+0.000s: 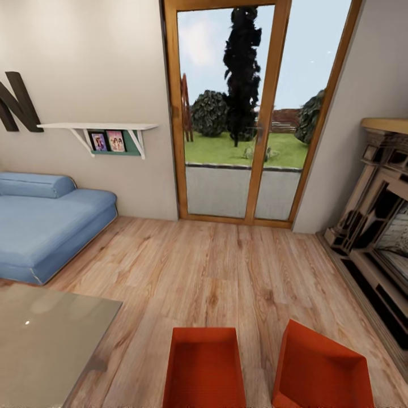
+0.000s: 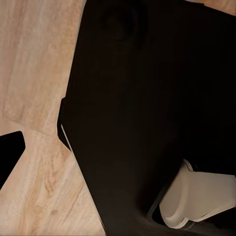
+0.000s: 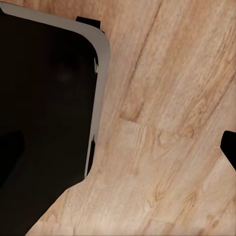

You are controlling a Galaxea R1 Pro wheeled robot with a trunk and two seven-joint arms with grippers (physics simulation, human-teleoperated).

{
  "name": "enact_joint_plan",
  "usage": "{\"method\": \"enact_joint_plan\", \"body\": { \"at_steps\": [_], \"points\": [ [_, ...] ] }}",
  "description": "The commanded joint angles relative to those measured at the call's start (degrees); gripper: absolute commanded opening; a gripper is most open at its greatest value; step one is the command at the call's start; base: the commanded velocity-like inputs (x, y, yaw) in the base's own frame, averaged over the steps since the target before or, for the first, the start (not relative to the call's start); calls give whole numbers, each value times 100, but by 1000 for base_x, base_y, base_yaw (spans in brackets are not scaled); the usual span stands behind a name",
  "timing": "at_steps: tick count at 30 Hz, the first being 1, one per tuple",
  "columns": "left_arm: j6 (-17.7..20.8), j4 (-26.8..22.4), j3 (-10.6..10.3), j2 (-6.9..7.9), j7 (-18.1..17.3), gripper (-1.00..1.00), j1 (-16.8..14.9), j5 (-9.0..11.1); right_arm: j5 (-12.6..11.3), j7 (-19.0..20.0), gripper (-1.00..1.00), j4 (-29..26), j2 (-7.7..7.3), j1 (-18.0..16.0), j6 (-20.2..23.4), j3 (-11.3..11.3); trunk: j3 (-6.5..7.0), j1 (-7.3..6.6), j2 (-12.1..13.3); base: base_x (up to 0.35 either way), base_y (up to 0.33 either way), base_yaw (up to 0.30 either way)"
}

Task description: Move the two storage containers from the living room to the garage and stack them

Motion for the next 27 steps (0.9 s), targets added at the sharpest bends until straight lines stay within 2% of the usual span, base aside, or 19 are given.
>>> {"method": "enact_joint_plan", "body": {
  "at_steps": [1, 27],
  "points": [
    [-2, -7, 7, -2, 10, 100, 4, 23, -54, 10, 100, 16, 2, -7, -32, 48, -15, 0, -4, 0, 0, 0],
    [-2, -4, 7, 5, 10, 100, 0, 23, -54, 10, 100, 16, 2, -7, -49, 48, -254, 0, -4, 0, 0, 0]
  ]
}}
